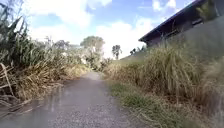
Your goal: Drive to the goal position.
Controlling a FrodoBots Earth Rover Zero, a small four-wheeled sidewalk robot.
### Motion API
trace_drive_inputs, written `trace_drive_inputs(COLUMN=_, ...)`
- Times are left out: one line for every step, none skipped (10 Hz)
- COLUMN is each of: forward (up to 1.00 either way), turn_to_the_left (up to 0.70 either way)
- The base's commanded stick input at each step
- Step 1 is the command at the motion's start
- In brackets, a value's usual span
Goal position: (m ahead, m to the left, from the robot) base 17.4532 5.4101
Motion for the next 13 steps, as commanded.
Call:
trace_drive_inputs(forward=0.00, turn_to_the_left=0.00)
trace_drive_inputs(forward=0.00, turn_to_the_left=0.70)
trace_drive_inputs(forward=0.00, turn_to_the_left=0.70)
trace_drive_inputs(forward=0.00, turn_to_the_left=0.70)
trace_drive_inputs(forward=0.00, turn_to_the_left=0.70)
trace_drive_inputs(forward=0.00, turn_to_the_left=0.70)
trace_drive_inputs(forward=0.00, turn_to_the_left=0.70)
trace_drive_inputs(forward=0.00, turn_to_the_left=0.70)
trace_drive_inputs(forward=0.00, turn_to_the_left=0.70)
trace_drive_inputs(forward=0.00, turn_to_the_left=0.70)
trace_drive_inputs(forward=0.00, turn_to_the_left=0.70)
trace_drive_inputs(forward=0.00, turn_to_the_left=0.70)
trace_drive_inputs(forward=0.00, turn_to_the_left=0.70)
